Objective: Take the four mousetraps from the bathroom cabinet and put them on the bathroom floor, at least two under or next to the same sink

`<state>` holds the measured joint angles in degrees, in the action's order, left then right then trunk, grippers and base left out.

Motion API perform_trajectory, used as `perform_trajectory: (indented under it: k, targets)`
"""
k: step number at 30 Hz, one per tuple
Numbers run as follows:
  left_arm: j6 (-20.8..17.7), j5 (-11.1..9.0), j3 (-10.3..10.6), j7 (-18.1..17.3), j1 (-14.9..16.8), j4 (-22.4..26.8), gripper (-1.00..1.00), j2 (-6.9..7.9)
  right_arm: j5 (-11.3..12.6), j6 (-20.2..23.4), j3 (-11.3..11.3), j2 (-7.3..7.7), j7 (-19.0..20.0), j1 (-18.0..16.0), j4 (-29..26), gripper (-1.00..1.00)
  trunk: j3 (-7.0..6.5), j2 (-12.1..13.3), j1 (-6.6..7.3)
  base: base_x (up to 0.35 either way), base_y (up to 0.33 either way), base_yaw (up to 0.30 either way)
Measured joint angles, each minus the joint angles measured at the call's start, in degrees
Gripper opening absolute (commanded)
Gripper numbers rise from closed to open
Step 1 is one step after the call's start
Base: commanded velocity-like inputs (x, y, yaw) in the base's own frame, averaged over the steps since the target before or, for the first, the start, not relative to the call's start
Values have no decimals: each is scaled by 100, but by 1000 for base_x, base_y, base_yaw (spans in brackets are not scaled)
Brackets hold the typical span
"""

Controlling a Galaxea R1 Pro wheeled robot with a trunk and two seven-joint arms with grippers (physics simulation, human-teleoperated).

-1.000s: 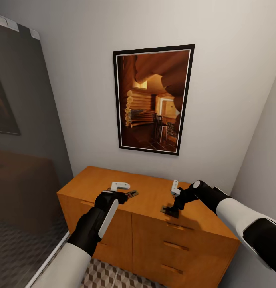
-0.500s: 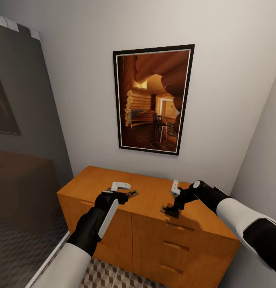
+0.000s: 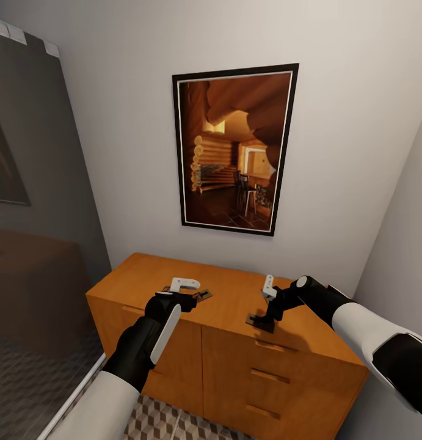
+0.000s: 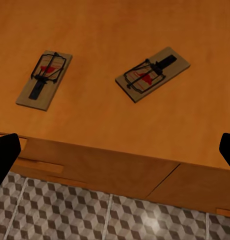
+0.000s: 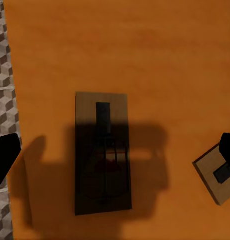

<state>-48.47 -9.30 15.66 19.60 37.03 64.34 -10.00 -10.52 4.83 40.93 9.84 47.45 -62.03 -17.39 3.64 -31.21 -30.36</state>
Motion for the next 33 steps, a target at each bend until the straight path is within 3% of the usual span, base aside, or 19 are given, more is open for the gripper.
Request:
perform_trajectory:
  k: [21, 28, 33]
  targets:
    - [-1, -4, 5, -41, 0, -6, 100, 0, -1, -6, 1, 0, 83, 0, 0, 100, 19, -42, -23, 0, 0, 0]
    - [15, -5, 9, -43, 0, -11, 100, 0, -2, -6, 0, 1, 70, 0, 0, 100, 144, -322, -176, 0, 0, 0]
    - [14, -5, 9, -44, 0, -12, 100, 0, -1, -7, 0, 0, 64, 0, 0, 100, 145, -324, -177, 0, 0, 0]
